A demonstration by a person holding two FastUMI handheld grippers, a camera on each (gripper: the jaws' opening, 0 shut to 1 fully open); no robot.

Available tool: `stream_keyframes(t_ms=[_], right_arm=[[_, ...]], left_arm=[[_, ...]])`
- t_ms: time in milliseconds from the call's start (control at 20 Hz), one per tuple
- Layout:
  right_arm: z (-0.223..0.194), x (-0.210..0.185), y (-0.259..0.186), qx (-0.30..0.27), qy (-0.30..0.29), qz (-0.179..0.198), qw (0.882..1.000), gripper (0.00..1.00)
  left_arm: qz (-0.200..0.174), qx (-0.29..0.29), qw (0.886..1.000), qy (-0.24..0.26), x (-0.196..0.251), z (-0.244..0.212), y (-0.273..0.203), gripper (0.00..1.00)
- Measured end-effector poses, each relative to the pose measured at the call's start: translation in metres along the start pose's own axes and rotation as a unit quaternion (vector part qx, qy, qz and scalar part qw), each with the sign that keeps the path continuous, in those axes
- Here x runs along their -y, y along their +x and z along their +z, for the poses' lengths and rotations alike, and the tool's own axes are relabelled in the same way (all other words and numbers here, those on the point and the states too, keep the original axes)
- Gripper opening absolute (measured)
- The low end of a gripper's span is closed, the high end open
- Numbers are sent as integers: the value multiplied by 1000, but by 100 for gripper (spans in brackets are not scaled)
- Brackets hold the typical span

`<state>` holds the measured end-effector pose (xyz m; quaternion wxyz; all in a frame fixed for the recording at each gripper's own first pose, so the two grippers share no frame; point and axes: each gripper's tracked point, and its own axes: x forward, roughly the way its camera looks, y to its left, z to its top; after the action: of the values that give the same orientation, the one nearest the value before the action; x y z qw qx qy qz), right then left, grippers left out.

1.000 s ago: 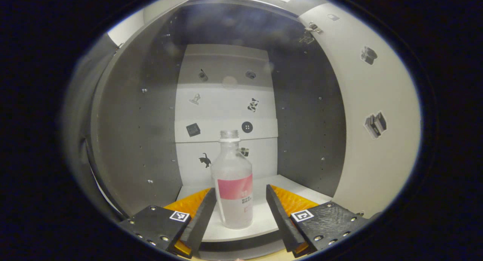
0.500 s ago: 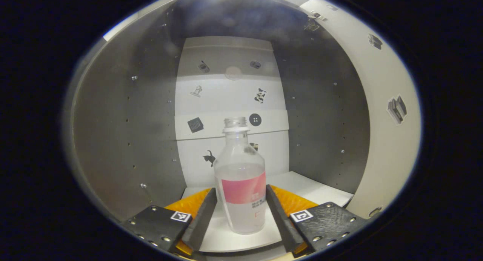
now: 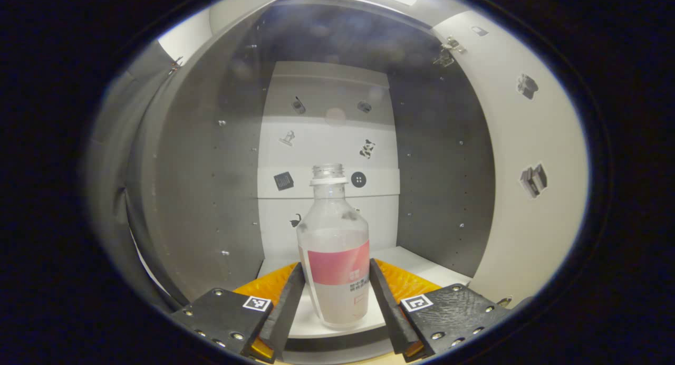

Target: Open the cabinet door with the right hand, grasp the bottle in the cabinet with the left hand and place it on the coaster, then close the cabinet door with the right hand.

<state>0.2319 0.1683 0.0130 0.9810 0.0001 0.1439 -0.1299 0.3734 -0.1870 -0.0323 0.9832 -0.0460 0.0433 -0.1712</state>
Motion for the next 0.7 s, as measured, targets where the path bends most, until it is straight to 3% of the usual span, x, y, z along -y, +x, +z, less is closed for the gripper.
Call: stream_keyframes(t_ms=[700], right_arm=[[-11,-19,11,-15,9,96,995,93]], left_arm=[[57,25,998,3,-38,3,-145,72]])
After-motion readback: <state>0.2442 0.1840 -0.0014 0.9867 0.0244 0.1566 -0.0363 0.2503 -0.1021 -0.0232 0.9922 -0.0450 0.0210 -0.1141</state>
